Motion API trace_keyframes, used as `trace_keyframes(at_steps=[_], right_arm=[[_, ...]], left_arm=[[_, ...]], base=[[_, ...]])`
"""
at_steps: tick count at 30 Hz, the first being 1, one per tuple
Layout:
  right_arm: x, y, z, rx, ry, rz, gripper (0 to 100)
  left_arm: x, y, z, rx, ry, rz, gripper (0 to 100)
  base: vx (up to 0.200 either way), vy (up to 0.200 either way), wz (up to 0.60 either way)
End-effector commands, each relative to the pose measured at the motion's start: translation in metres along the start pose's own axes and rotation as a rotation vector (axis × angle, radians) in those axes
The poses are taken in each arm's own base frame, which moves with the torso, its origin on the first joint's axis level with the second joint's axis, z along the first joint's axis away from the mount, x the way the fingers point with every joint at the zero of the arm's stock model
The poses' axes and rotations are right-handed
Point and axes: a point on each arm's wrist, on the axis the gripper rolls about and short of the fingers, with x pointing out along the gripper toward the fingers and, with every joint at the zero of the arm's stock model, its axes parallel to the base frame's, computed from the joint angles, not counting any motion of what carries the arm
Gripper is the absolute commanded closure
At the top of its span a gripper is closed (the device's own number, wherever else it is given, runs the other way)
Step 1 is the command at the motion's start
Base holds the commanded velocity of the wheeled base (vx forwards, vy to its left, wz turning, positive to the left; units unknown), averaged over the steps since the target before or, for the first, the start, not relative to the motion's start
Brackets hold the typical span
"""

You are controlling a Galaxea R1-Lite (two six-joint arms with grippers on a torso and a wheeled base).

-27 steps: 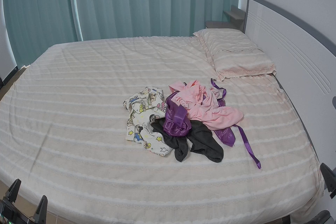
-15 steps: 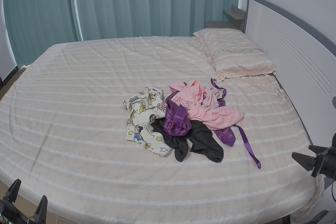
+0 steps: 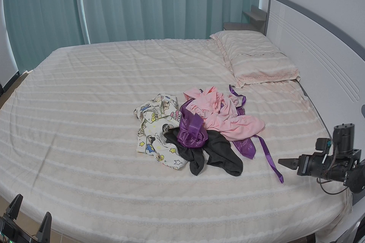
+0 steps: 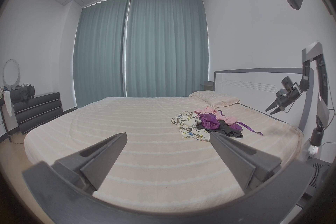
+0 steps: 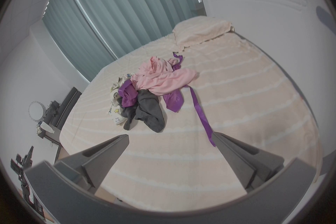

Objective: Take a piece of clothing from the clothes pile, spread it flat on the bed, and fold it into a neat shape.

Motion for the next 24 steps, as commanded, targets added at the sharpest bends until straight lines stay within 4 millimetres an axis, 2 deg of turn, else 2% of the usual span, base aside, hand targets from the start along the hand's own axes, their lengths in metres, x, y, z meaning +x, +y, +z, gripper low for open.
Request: trace_keyframes(at_steps=[1, 4, 5, 7, 10, 11, 16, 20, 24], right_arm=[[0.080, 0.003, -0.039, 0.018, 0.152, -0.014, 0], [0.107, 0.013, -0.047, 0.026, 0.110, -0.012, 0], [0.108, 0.013, -0.048, 0.026, 0.108, -0.010, 0], [0.131, 0.021, -0.053, 0.021, 0.087, -0.006, 0], [0.142, 0.025, -0.054, 0.015, 0.086, 0.005, 0], [0.153, 0.028, -0.051, 0.014, 0.072, 0.015, 0], [0.181, 0.036, -0.050, 0.015, 0.044, 0.042, 0], [0.195, 0.042, -0.048, 0.017, 0.041, 0.055, 0], [0.200, 0.043, -0.046, 0.018, 0.048, 0.051, 0]], left_arm=[[0.000, 0.000, -0.004, 0.001, -0.006, 0.000, 0], [0.000, 0.000, -0.004, 0.001, -0.006, 0.000, 0], [0.000, 0.000, -0.004, 0.001, -0.006, 0.000, 0], [0.000, 0.000, -0.004, 0.001, -0.004, 0.000, 0], [0.000, 0.000, -0.004, 0.001, -0.006, 0.000, 0], [0.000, 0.000, -0.004, 0.001, -0.006, 0.000, 0], [0.000, 0.000, -0.004, 0.001, -0.006, 0.000, 0], [0.000, 0.000, -0.004, 0.001, -0.004, 0.000, 0], [0.000, 0.000, -0.004, 0.001, -0.004, 0.000, 0]], base=[[0.000, 0.000, 0.00], [0.000, 0.000, 0.00], [0.000, 0.000, 0.00], [0.000, 0.000, 0.00], [0.000, 0.000, 0.00], [0.000, 0.000, 0.00], [0.000, 0.000, 0.00], [0.000, 0.000, 0.00], [0.000, 0.000, 0.00]])
